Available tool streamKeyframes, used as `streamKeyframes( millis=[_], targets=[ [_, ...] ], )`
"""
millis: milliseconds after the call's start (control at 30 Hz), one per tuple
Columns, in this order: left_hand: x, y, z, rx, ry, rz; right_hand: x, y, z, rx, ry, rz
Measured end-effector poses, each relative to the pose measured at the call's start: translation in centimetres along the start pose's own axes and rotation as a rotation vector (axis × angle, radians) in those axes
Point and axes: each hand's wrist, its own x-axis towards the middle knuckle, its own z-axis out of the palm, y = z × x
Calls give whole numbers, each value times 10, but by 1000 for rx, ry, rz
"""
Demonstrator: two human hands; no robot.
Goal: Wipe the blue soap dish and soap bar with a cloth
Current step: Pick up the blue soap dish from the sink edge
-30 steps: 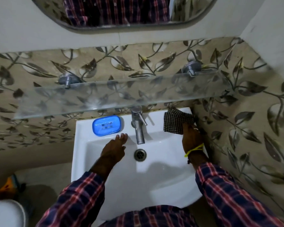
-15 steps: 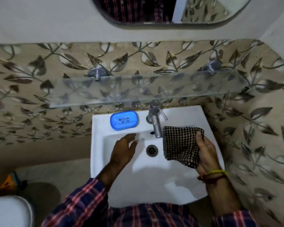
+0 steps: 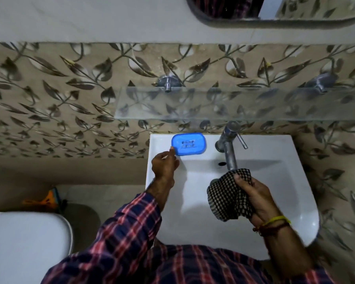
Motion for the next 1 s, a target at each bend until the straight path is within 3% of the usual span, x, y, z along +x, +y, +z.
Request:
streamKeyframes(
  millis=[467, 733, 900, 1000],
  targets=[
    [3, 10, 30, 220, 167, 34, 30, -3, -3, -45, -89, -6],
    [-1, 19, 37, 731, 196, 322, 36, 3, -6, -9, -103, 30],
    [-10, 23, 36, 820, 150, 434, 35, 0, -9, 2, -119, 25],
    [-16, 20, 29, 734, 116, 466, 31, -7, -13, -2, -125, 3]
  ],
)
